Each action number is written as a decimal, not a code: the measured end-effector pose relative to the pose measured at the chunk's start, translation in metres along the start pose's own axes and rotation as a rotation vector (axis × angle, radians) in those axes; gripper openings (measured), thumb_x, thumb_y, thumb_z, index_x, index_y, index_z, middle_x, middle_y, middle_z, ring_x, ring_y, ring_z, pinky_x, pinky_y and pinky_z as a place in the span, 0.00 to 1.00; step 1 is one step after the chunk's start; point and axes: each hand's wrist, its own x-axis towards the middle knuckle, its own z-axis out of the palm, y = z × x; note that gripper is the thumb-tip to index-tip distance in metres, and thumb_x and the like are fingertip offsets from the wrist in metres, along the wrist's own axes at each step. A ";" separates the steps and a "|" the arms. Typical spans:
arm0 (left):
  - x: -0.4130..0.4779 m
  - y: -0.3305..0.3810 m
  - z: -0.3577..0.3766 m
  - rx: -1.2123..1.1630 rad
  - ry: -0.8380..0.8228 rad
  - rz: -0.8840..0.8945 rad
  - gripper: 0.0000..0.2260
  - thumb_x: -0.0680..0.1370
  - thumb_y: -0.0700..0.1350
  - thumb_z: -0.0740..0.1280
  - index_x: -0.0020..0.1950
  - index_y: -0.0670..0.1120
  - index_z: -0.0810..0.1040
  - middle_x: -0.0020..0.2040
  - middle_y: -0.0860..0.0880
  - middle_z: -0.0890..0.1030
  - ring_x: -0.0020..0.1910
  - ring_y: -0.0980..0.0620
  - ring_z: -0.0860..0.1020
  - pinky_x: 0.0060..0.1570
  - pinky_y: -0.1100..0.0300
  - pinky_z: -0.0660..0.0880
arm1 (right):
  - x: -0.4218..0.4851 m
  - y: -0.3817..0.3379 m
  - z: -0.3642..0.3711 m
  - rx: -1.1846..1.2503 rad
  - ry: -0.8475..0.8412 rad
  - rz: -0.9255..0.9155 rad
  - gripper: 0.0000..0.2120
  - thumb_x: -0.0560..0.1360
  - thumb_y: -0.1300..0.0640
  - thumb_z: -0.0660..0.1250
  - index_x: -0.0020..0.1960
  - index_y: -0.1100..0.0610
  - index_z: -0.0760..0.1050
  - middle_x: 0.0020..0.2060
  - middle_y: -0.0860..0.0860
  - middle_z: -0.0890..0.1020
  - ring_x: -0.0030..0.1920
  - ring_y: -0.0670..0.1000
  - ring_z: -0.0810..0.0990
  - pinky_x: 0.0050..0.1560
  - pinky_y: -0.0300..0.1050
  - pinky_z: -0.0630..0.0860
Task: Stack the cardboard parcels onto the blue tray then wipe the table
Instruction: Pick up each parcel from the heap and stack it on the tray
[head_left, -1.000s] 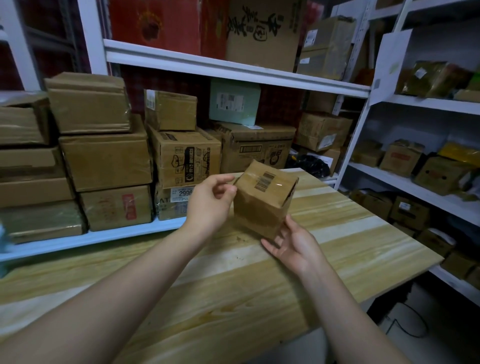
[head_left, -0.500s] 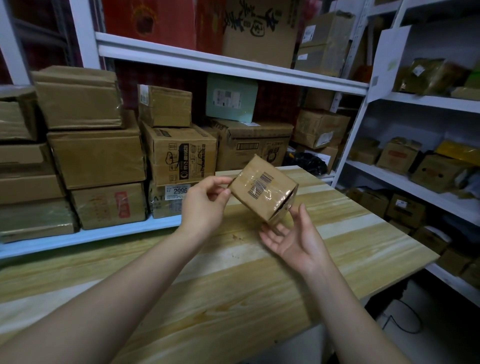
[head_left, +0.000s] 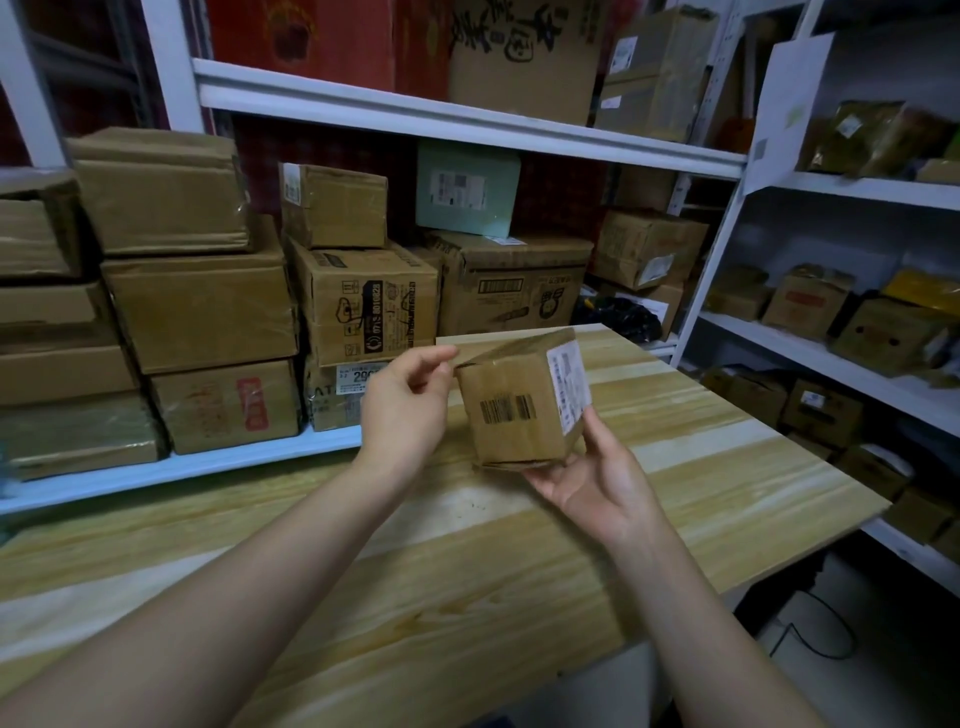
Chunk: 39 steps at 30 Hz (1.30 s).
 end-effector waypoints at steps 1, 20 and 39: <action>-0.001 0.000 0.000 -0.014 -0.005 -0.012 0.09 0.80 0.42 0.65 0.56 0.55 0.80 0.49 0.54 0.83 0.48 0.59 0.79 0.50 0.64 0.76 | 0.001 0.001 0.000 -0.001 -0.010 0.000 0.14 0.81 0.49 0.63 0.61 0.55 0.79 0.62 0.62 0.80 0.65 0.63 0.77 0.69 0.65 0.69; -0.018 -0.001 0.003 0.079 -0.183 -0.044 0.09 0.80 0.45 0.64 0.55 0.53 0.83 0.49 0.56 0.83 0.49 0.59 0.78 0.46 0.69 0.72 | 0.013 0.005 -0.007 -0.006 0.054 -0.107 0.21 0.81 0.50 0.61 0.70 0.59 0.73 0.63 0.60 0.80 0.64 0.59 0.79 0.61 0.58 0.78; -0.017 -0.002 0.008 0.187 -0.255 -0.206 0.23 0.81 0.61 0.52 0.62 0.52 0.80 0.61 0.48 0.80 0.65 0.47 0.73 0.67 0.53 0.65 | 0.006 0.001 -0.008 -0.074 0.105 -0.268 0.12 0.81 0.54 0.63 0.59 0.60 0.79 0.50 0.56 0.86 0.60 0.56 0.81 0.69 0.60 0.72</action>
